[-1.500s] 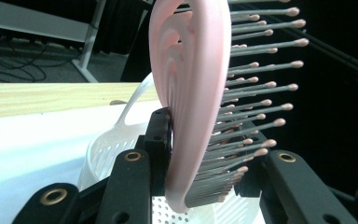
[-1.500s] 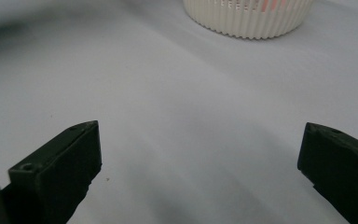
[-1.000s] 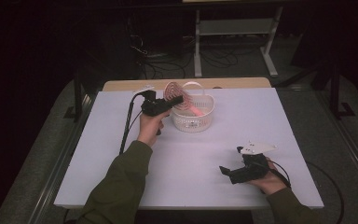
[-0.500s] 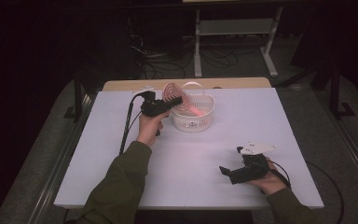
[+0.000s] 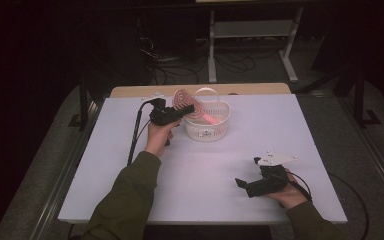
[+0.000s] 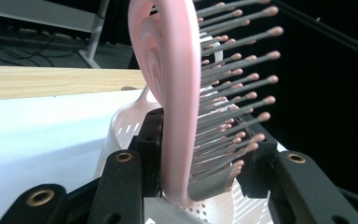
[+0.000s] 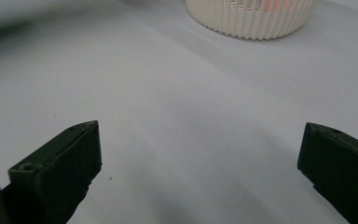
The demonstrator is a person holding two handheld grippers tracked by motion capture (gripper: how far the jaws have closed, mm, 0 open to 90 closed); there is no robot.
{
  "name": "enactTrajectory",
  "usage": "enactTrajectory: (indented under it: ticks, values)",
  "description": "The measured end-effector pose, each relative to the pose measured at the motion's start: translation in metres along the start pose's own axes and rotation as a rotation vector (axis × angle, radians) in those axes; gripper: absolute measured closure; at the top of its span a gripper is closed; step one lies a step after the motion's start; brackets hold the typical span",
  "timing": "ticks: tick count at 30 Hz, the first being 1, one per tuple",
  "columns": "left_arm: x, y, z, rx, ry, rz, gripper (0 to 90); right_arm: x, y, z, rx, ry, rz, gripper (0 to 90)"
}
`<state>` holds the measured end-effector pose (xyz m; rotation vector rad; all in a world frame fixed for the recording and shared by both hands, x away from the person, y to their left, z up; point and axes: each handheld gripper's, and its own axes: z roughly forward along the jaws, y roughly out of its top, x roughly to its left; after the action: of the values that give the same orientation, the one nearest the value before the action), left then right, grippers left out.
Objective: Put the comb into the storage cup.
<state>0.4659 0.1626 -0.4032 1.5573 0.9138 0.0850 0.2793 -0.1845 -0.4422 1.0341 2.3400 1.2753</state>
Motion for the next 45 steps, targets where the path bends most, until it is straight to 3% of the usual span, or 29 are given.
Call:
enactTrajectory:
  ticks: [10,25,31,45]
  values:
    - [0.001,0.003,-0.006,0.011,0.025,0.033,51.5,0.001,0.000,0.001,0.004,0.002,-0.004,0.0]
    - [-0.009,0.009,-0.015,0.040,0.093,0.151,40.5,-0.001,-0.001,0.000,0.001,0.005,-0.001,0.0]
    - [-0.015,0.012,-0.023,0.072,0.115,0.209,33.1,-0.002,-0.001,0.001,-0.002,0.010,-0.003,0.0]
    - [-0.018,0.010,-0.039,0.143,0.131,0.272,18.1,-0.001,0.001,0.003,-0.003,0.008,-0.006,0.0]
